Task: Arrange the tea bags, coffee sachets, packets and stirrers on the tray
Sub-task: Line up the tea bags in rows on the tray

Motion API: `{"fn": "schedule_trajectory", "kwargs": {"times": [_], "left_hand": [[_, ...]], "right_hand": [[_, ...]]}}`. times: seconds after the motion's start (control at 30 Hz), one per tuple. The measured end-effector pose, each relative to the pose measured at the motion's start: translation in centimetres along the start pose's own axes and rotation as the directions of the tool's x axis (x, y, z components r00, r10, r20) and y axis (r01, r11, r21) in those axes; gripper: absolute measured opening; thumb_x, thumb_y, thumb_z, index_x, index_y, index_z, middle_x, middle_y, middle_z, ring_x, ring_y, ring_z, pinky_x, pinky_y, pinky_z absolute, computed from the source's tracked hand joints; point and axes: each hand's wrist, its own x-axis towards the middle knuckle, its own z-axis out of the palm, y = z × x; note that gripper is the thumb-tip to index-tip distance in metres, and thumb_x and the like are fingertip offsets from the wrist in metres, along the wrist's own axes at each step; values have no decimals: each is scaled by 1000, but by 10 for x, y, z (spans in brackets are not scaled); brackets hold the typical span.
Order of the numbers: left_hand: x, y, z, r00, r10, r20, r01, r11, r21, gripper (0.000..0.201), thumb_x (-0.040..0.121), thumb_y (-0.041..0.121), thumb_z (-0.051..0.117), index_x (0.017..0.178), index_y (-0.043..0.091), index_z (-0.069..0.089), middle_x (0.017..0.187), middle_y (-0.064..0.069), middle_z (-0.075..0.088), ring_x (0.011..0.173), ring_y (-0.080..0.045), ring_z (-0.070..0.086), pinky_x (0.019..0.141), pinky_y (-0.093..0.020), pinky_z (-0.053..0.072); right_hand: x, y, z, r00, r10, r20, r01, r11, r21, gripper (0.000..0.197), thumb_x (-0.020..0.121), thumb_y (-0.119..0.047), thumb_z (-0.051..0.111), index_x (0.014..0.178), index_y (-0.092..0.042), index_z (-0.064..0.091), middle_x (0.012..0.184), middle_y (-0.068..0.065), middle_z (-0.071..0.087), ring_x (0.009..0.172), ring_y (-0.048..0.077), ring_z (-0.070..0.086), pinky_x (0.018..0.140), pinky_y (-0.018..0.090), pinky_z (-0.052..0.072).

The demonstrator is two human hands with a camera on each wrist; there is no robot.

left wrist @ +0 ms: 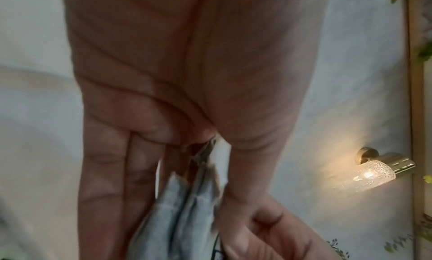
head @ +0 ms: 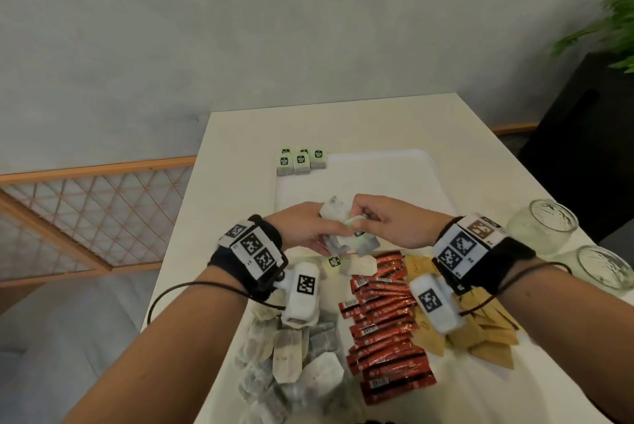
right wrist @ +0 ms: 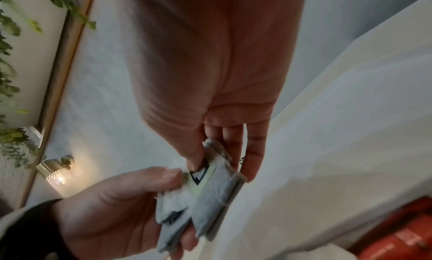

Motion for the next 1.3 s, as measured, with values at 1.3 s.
{"fn": "schedule_trajectory", "kwargs": {"times": [1.3], "left_hand": [[82, -45, -73, 847, -86, -525, -208, 855, -475, 12, 96, 18, 61, 96, 6, 60, 80, -10, 69, 77, -23, 73, 69, -35, 61]], "right_hand": [[186, 39, -18, 882, 247, -401, -108, 935, 338, 17, 86, -31, 72, 94, -16, 73, 81, -9, 67, 67, 3, 58, 63, 16, 43]]}}
